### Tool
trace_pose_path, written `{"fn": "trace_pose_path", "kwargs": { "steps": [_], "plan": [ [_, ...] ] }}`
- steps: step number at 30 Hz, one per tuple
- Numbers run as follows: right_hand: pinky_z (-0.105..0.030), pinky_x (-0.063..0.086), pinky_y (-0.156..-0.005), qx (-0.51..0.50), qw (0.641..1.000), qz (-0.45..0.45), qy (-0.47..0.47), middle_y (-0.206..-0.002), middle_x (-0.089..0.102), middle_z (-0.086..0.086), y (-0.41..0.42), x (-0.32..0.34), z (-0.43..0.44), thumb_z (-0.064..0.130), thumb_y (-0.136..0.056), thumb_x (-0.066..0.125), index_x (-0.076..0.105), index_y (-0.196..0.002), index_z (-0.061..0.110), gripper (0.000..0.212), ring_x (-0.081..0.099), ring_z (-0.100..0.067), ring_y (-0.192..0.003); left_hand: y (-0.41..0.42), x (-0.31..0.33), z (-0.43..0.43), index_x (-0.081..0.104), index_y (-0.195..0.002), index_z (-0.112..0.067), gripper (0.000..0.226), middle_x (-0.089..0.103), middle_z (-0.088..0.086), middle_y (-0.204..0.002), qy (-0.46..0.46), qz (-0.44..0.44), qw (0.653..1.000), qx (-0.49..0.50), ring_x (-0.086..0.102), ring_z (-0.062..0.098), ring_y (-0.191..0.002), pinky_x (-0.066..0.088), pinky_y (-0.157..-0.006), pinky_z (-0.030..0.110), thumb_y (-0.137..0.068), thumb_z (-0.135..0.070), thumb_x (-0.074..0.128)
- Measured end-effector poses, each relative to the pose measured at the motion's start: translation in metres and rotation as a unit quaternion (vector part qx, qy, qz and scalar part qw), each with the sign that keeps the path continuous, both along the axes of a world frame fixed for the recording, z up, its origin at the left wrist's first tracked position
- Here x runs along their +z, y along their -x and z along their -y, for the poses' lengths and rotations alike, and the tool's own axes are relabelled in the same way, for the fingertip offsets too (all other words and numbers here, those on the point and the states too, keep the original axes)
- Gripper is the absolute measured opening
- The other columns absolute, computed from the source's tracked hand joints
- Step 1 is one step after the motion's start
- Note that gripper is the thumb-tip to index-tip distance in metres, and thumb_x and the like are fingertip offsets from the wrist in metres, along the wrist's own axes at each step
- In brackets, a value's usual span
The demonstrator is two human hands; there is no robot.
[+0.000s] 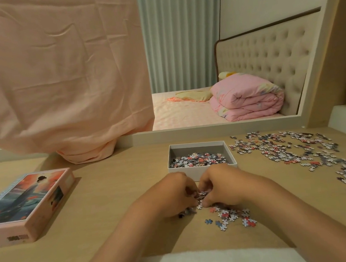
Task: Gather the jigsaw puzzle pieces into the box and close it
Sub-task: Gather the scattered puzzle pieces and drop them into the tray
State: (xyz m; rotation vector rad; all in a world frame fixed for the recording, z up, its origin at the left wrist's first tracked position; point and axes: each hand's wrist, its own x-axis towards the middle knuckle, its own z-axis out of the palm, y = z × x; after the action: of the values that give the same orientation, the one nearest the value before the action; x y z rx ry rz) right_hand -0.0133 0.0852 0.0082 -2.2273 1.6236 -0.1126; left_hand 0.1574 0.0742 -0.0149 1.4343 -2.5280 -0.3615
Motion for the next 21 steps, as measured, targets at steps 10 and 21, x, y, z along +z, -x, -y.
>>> {"fn": "trace_pose_path", "kwargs": {
  "steps": [10, 21],
  "plan": [
    [-0.032, 0.059, -0.06, -0.039, 0.98, 0.195, -0.027, -0.073, 0.075, -0.01, 0.015, 0.004, 0.015, 0.005, -0.08, 0.079, 0.076, -0.081, 0.011, 0.007, 0.069, -0.017, -0.057, 0.0, 0.003, 0.011, 0.072, -0.081, -0.017, 0.009, 0.071, -0.006, -0.074, -0.058, -0.191, 0.98, 0.025, 0.063, 0.006, -0.06, 0.052, -0.06, 0.023, -0.078, -0.018, 0.08],
    [-0.024, 0.045, -0.068, -0.086, 0.96, 0.204, 0.171, -0.096, 0.074, -0.001, 0.028, 0.001, 0.066, 0.025, -0.094, 0.065, 0.074, -0.115, 0.02, 0.023, 0.064, -0.013, -0.082, 0.021, 0.026, 0.065, 0.066, -0.119, -0.021, 0.029, 0.07, -0.005, -0.11, 0.024, -0.259, 0.963, 0.072, 0.065, 0.009, -0.091, 0.051, -0.08, 0.024, -0.09, -0.022, 0.068]
  ]
}}
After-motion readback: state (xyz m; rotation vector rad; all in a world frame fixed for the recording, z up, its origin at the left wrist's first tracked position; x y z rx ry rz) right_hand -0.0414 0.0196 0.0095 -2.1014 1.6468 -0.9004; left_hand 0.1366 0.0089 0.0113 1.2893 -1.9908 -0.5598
